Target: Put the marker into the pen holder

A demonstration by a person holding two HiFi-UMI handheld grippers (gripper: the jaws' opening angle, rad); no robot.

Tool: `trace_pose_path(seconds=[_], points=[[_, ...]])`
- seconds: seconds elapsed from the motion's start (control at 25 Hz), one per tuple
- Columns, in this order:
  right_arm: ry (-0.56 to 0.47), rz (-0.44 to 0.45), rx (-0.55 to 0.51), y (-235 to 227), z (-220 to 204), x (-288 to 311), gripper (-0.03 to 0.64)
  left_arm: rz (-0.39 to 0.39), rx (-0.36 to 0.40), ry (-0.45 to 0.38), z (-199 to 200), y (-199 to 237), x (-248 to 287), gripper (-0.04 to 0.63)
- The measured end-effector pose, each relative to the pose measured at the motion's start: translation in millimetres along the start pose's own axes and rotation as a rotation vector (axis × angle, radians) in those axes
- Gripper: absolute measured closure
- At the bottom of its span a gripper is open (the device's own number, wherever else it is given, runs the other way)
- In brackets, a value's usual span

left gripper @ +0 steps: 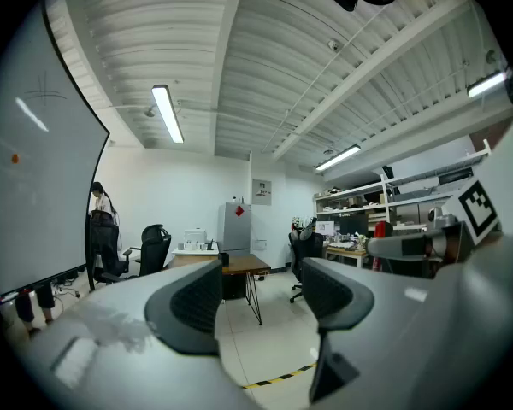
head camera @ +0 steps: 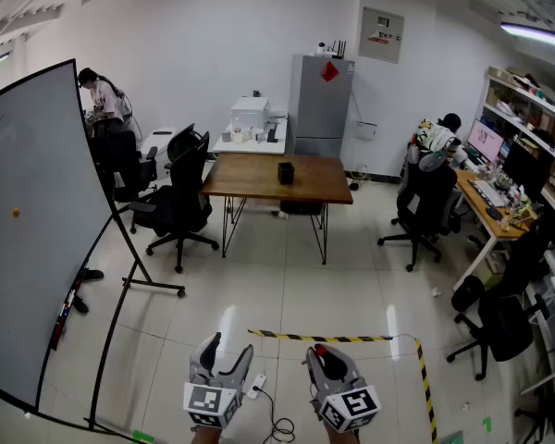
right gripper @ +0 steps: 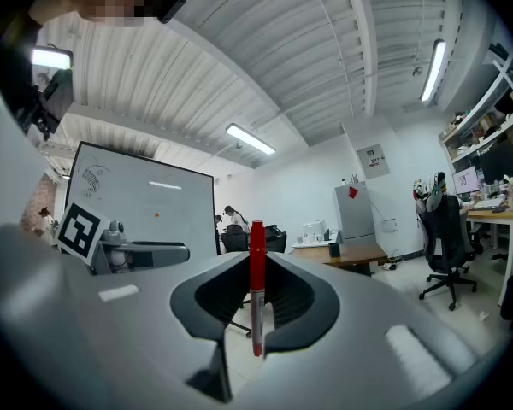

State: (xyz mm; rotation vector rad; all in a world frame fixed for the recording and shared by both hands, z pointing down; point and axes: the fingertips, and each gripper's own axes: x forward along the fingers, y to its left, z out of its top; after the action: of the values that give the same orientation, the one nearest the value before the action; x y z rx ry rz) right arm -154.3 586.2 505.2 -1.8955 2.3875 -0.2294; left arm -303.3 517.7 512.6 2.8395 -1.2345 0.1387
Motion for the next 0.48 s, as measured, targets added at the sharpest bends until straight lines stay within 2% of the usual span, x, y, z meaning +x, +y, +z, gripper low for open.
trace_pose_path(seconds=[0.12,0.24,0.36,0.48], points=[[0.003,-0.004,0.020,-17,-8,11,0.561,-0.007,0.004,0.027,-7,-4,11,0.307],[0.016,0.000,0.042,-21,-18,28,0.561,-0.002,0.000,0.038,-14,9,21,0.307],[0.017,0.014,0.038,-18,-17,55,0.561,0.003,-0.002,0.026,-8,31,38,0.307],[0.013,0.001,0.023,-24,-8,88,0.561,-0.032,-0.008,0.003,0,48,71,0.307]])
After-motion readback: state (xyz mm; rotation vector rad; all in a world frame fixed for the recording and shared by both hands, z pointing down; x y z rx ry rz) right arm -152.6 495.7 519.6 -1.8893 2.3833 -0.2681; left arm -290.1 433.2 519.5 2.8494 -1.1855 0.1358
